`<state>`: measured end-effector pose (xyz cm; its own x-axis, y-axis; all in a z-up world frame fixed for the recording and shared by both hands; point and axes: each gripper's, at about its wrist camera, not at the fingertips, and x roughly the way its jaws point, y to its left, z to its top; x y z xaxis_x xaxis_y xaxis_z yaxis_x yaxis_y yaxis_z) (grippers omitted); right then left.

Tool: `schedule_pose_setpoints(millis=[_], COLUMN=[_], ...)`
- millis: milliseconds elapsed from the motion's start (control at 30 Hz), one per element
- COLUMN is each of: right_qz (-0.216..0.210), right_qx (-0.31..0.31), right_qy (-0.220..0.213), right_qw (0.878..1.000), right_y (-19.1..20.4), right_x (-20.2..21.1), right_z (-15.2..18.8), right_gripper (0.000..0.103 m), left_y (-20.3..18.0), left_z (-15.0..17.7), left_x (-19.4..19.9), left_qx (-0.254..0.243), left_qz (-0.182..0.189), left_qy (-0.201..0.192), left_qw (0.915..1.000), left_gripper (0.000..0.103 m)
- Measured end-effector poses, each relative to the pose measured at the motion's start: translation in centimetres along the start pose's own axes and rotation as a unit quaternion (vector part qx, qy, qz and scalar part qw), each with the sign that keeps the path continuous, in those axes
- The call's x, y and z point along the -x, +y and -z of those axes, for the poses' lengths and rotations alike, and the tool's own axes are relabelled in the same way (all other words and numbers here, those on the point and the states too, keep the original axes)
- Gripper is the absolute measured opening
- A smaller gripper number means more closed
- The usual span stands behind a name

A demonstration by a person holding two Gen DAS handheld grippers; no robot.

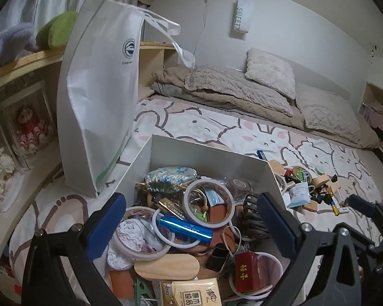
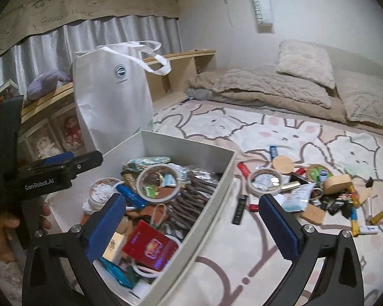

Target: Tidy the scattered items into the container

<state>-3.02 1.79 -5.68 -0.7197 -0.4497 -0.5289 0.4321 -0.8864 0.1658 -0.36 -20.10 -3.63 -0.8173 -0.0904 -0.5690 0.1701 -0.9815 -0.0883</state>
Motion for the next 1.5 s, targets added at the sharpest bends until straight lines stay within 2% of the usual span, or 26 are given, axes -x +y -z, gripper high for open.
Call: schedule_pose_setpoints(millis=[500,833,1233,1500], right_qz=[0.044,0.056,0.07,0.072], right_qx=[0.007,0.0,-0.008,-0.023], right_qy=[-0.034,-0.048,-0.055,-0.062], right_qw=[0.998,0.997,0.996,0.995], right_y=[-2.2,-2.4,-2.9,-3.8], right_x=[5.3,8.2,10.6,11.9], right_z=[1.5,2.4,4.2,5.4], right_gripper=[0.103,0.103,0.103,0.103], left_y=[-1.8,-1.0,-1.3,-1.8], left_z=[1.6,3.8,5.6,6.6], left_x=[3.5,6.2,9.7,11.6], left_qx=[-0.013,0.002,-0.003,-0.011], left_qz=[0.014,0.021,0.027,0.013], left_qy=[-0.012,-0.014,-0.03,-0.039], left_qw=[0.9997,0.9997,0.9992,0.9991], left_gripper=[0.103,0.103,0.103,0.103])
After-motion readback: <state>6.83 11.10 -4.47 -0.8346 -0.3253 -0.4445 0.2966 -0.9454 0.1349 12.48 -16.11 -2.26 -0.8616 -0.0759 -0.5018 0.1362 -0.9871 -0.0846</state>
